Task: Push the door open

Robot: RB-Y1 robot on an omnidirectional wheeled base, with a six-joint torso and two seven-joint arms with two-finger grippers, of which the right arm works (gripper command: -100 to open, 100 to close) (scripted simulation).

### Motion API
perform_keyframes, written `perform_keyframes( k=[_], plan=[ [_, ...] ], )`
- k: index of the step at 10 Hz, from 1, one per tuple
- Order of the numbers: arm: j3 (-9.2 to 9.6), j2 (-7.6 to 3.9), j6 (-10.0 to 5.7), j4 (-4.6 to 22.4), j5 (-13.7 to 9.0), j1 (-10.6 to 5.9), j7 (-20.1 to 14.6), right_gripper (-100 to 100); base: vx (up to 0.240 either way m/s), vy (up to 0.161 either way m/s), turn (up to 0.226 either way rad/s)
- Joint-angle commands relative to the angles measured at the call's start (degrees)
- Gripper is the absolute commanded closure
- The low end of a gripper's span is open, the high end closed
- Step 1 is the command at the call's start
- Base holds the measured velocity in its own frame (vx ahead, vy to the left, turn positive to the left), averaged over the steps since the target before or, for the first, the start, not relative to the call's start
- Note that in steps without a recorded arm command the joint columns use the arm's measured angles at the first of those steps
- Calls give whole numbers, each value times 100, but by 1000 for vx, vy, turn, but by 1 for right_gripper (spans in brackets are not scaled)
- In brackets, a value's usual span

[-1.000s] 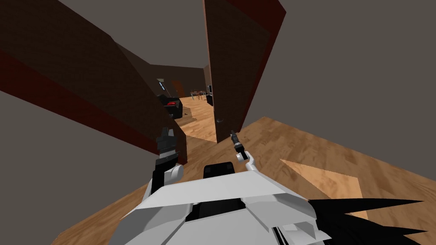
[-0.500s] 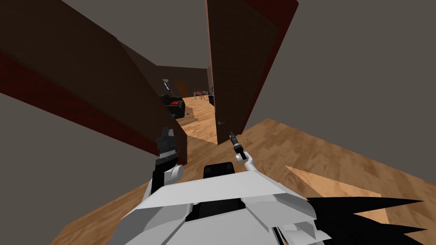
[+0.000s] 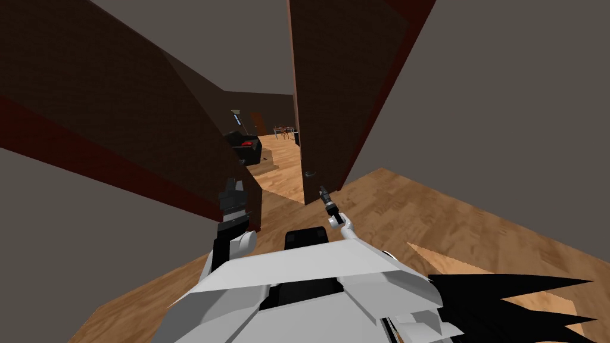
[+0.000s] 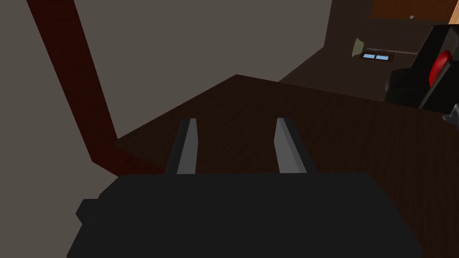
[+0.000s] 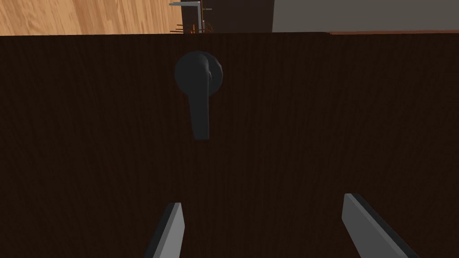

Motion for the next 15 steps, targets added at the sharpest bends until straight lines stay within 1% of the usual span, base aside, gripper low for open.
perform_keyframes(
  k=[1,2,4,6,7,8,10,11,12,13,15],
  plan=[
    [-6,3,-72,191,8,-73,-19,-100,52,-32,30],
    [-3,11,-95,285,19,-109,-34,-100,59,-28,68],
    [7,47,-172,597,54,-227,-84,-100,109,-67,100],
    [12,64,-209,747,71,-283,-107,-100,100,-57,52],
    [16,81,-240,872,86,-331,-127,-100,84,-76,73],
    [17,89,-253,924,92,-350,-136,-100,73,-60,51],
    [25,125,-312,1163,119,-441,-173,-100,90,-40,64],
    [28,140,-331,1240,128,-470,-186,-100,102,-64,65],
    [30,113,-309,1165,121,-440,-192,-100,42,-29,14],
    [13,92,-328,1199,108,-448,-171,-100,130,5,28],
    [-2,87,-338,1221,95,-451,-149,-100,181,17,23]
  ],
)
